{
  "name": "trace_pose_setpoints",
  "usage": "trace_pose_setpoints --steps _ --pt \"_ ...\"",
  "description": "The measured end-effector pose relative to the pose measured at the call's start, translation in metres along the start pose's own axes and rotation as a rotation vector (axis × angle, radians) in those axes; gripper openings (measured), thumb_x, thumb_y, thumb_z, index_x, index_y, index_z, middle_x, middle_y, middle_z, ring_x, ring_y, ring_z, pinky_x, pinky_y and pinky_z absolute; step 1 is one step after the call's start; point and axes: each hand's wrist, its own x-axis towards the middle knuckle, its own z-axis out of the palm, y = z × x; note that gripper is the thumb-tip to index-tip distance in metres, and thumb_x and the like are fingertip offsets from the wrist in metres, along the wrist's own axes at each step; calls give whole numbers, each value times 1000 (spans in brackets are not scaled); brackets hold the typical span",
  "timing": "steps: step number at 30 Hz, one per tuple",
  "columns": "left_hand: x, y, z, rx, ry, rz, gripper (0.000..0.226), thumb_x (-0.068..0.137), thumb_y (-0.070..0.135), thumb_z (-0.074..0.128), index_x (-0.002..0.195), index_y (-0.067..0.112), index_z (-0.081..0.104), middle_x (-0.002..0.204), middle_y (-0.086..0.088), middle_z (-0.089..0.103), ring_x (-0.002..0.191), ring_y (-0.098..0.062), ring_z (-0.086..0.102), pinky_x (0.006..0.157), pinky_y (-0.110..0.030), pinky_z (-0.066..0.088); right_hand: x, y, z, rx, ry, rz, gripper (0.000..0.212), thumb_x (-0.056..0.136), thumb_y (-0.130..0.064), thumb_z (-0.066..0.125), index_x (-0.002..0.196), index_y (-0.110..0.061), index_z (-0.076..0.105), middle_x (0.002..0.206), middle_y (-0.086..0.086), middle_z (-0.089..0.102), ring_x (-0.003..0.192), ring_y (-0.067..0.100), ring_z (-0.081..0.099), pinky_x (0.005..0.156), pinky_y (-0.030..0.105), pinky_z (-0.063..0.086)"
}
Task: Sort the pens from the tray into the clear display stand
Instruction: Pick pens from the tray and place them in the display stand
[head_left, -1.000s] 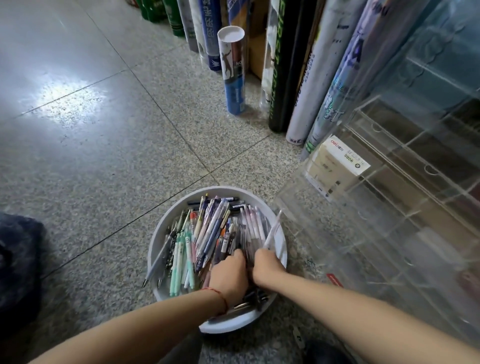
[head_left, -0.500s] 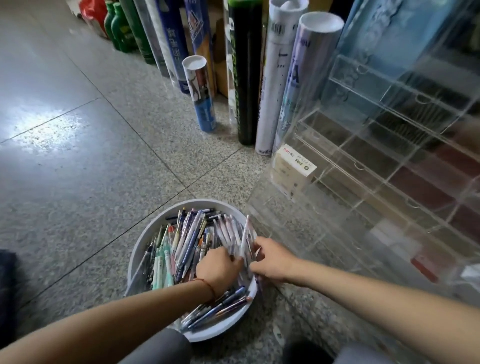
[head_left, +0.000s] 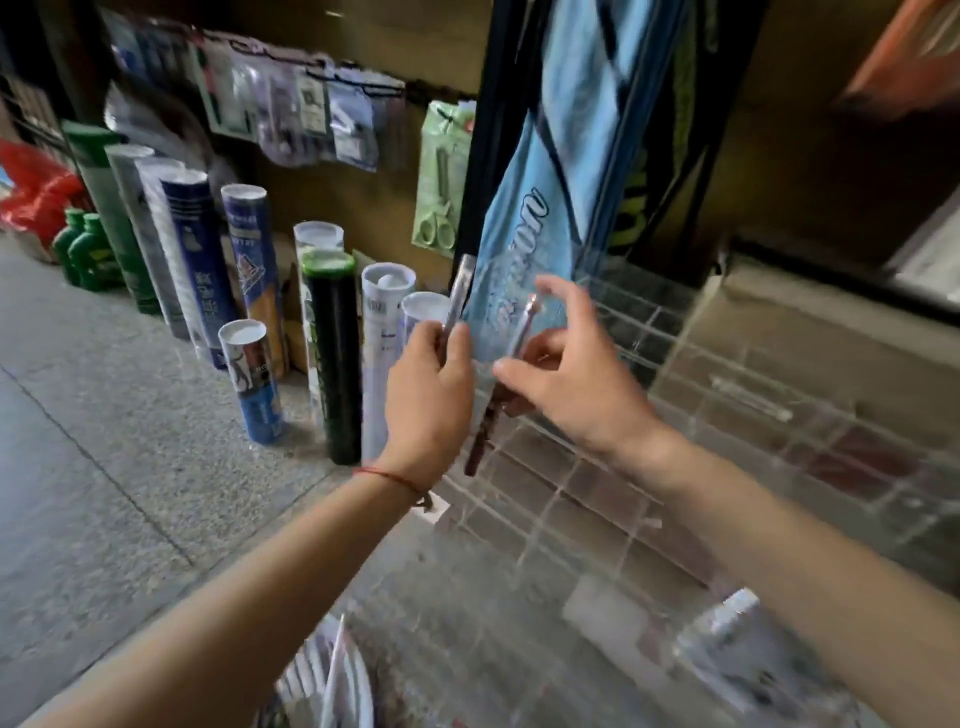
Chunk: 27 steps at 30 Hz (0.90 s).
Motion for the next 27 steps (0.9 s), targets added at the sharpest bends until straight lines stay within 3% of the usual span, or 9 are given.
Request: trace_pose_setpoints --steps 3,5,7,10,12,16,20,24,27 --pt "-1 11 22 0 -69 -96 50 89 56 41 59 16 38 57 4 43 57 -14 42 59 -33 28 14 -7 -41 -29 171 -44 58 81 -4 65 120 -34 34 89 14 65 65 27 68 62 48 58" --pt "8 11 28 -23 -75 -110 55 89 58 40 55 14 36 53 1 40 56 -21 41 57 -33 28 32 -15 -60 -54 267 -73 49 82 -3 64 112 -32 37 89 13 65 64 24 69 62 44 59" --pt "23 11 31 -85 -58 -124 52 93 50 38 58 12 44 57 -3 48 64 -30 49 61 -33 33 53 -22 -68 -58 332 -122 46 83 -3 64 109 -32 38 91 13 65 71 24 69 66 42 59" --pt "35 12 30 -119 -4 -134 45 98 42 33 86 11 64 83 -8 66 85 -29 60 75 -35 43 73 -23 -56 -28 439 -166 43 87 -2 59 110 -31 38 92 11 66 76 23 69 72 40 59" --pt "38 10 29 -149 0 -116 40 99 37 32 93 11 61 77 -2 63 80 -25 58 75 -35 44 77 -16 -40 18 461 -180 39 88 -1 57 114 -25 40 96 14 66 78 22 68 72 29 58" --pt "43 7 26 -353 -13 -146 19 98 16 38 84 18 51 72 -1 56 63 -14 49 57 -25 41 84 -12 -25 -29 489 -296 37 88 2 56 119 -14 43 97 10 64 79 14 65 66 4 46" --pt "48 7 29 -302 -15 -106 15 95 12 44 88 10 56 68 2 54 54 -10 42 49 -19 35 98 -13 -32 -26 542 -326 37 88 4 56 118 -16 44 97 8 62 83 14 66 72 12 52" --pt "54 19 41 -341 -77 -53 16 94 16 46 91 18 62 64 3 52 51 -10 39 52 -24 34 109 1 -36 -27 518 -285 40 87 3 56 113 -24 43 99 12 64 89 23 67 82 38 56" --pt "65 24 45 -398 -105 -27 17 96 21 45 89 23 61 72 2 54 61 -11 44 60 -25 38 112 2 -39 62 621 -352 40 88 4 56 113 -23 42 95 7 64 87 21 68 81 33 57"
